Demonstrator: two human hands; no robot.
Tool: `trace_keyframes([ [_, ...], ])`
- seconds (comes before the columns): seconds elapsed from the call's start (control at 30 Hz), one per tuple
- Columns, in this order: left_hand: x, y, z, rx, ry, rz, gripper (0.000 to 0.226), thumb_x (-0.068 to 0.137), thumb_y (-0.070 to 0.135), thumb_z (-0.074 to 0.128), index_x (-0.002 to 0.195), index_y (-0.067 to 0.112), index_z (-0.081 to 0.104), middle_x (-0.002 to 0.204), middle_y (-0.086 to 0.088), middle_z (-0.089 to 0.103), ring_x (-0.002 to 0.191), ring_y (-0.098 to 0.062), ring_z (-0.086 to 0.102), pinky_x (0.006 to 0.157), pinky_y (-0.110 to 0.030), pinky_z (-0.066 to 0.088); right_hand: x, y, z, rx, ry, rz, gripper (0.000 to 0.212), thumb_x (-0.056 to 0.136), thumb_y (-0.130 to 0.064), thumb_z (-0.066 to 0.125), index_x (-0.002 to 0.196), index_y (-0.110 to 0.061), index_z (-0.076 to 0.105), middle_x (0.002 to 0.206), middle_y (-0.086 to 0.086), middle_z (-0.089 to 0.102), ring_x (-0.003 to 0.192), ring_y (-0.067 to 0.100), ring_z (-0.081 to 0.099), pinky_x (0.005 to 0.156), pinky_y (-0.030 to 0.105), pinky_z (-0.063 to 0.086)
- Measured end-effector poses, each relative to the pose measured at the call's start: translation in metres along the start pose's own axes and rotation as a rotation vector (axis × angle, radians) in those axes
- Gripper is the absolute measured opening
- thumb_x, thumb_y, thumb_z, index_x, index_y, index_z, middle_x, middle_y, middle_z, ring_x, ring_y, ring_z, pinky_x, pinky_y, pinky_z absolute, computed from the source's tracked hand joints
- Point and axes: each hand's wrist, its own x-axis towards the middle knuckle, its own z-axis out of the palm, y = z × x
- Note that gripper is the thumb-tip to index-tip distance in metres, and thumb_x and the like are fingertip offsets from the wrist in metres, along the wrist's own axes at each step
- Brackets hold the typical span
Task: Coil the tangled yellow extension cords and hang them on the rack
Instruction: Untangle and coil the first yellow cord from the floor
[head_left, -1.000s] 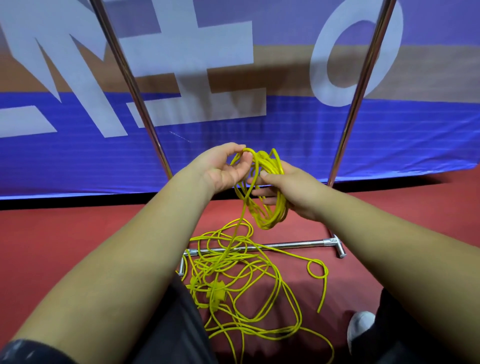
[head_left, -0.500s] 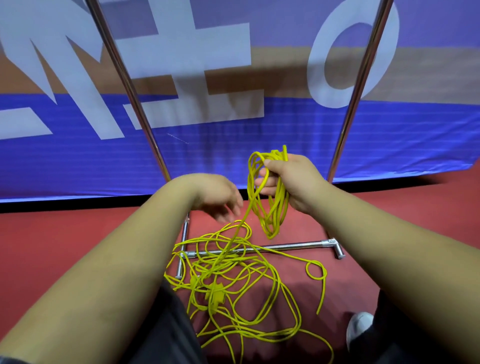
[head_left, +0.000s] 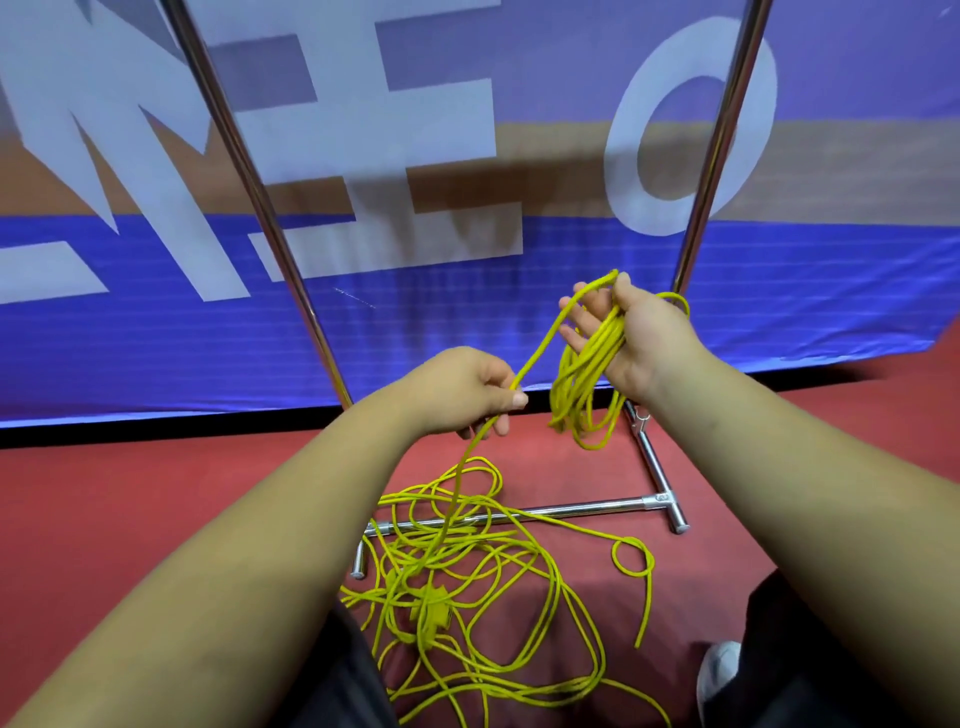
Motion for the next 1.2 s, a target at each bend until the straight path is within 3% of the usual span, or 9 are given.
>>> trace_keyframes([
  [0.13,-0.002,0.012,0.004,0.016,-0.005,0.025,0.018,0.098,0.031,0.070,0.093,0.014,0.072,0.076,-0.003,0.078,0.057,-0.014,0.063,0.056,-0.033,0.055,-0.001,-0.002,-0.003,0.000,-0.011,0.003,0.044,0.115,-0.038,0.042,0.135,-0.002,0.056,0.096,0.006,0.083,0.085,0.023,0.082,0.071,0.042,0.061],
  [0.3,-0.001,0.007,0.017,-0.012,-0.104,0.013,0.027,0.099,0.040,0.068,0.089,0.014,0.069,0.079,0.002,0.077,0.064,-0.010,0.060,0.062,-0.031,0.054,0.002,-0.003,-0.006,-0.036,-0.014,0.055,0.033,0.109,-0.036,0.058,0.087,-0.011,0.059,0.071,-0.001,0.057,0.052,0.012,0.058,0.054,0.030,0.055],
  [0.43,0.002,-0.017,0.035,-0.031,-0.411,-0.058,0.014,0.101,0.029,0.067,0.091,0.020,0.065,0.085,0.001,0.073,0.074,-0.006,0.062,0.075,-0.030,0.049,-0.007,-0.012,-0.003,-0.111,-0.093,0.066,0.022,0.107,-0.027,0.062,0.090,-0.015,0.055,0.064,-0.005,0.054,0.042,0.007,0.040,0.042,0.022,0.041],
  [0.6,0.015,-0.060,0.061,0.327,-0.610,-0.160,0.009,0.097,0.022,0.070,0.105,0.023,0.074,0.116,-0.003,0.075,0.105,-0.013,0.064,0.107,-0.038,0.046,-0.017,-0.018,0.001,-0.195,-0.159,0.082,0.010,0.105,-0.016,0.055,0.114,-0.013,0.054,0.112,0.006,0.081,0.040,0.005,0.039,0.042,0.020,0.039],
  [0.73,0.017,-0.085,0.077,0.441,-0.790,-0.260,0.021,0.100,0.016,0.064,0.121,0.017,0.070,0.098,0.006,0.066,0.091,-0.011,0.057,0.095,-0.039,0.048,-0.019,-0.024,-0.003,-0.237,-0.244,0.106,0.017,0.105,-0.015,0.049,0.123,-0.013,0.049,0.126,0.004,0.078,0.039,0.003,0.036,0.039,0.018,0.035],
  [0.87,0.018,-0.094,0.075,0.453,-0.684,-0.299,0.027,0.101,0.007,0.056,0.120,0.019,0.071,0.097,0.007,0.064,0.086,-0.011,0.054,0.082,-0.029,0.039,-0.021,-0.026,-0.006,-0.215,-0.320,0.141,0.022,0.105,-0.016,0.046,0.126,-0.013,0.049,0.132,-0.003,0.075,0.037,0.004,0.032,0.037,0.016,0.031],
  [1.0,0.016,-0.113,0.086,0.522,-0.638,-0.346,0.033,0.099,0.002,0.053,0.124,0.016,0.071,0.100,-0.003,0.064,0.088,-0.018,0.050,0.077,-0.029,0.039,-0.022,-0.032,-0.007,-0.168,-0.329,0.171,0.020,0.100,-0.019,0.047,0.114,-0.013,0.061,0.091,-0.010,0.076,0.038,0.005,0.031,0.037,0.017,0.028],
  [1.07,0.015,-0.117,0.095,0.540,-0.672,-0.360,0.035,0.100,0.000,0.052,0.127,0.013,0.068,0.104,-0.005,0.063,0.090,-0.019,0.050,0.071,-0.028,0.040,-0.022,-0.035,-0.008,-0.150,-0.353,0.206,0.022,0.100,-0.024,0.049,0.110,-0.012,0.066,0.060,-0.010,0.051,0.038,0.006,0.029,0.039,0.020,0.028],
  [1.2,0.015,-0.113,0.108,0.606,-0.694,-0.327,0.033,0.101,0.002,0.053,0.126,0.016,0.070,0.109,-0.001,0.062,0.094,-0.020,0.054,0.072,-0.027,0.040,-0.022,-0.036,-0.011,-0.193,-0.345,0.210,0.035,0.095,-0.045,0.069,0.108,-0.013,0.072,0.047,-0.009,0.028,0.038,0.006,0.029,0.041,0.019,0.031],
])
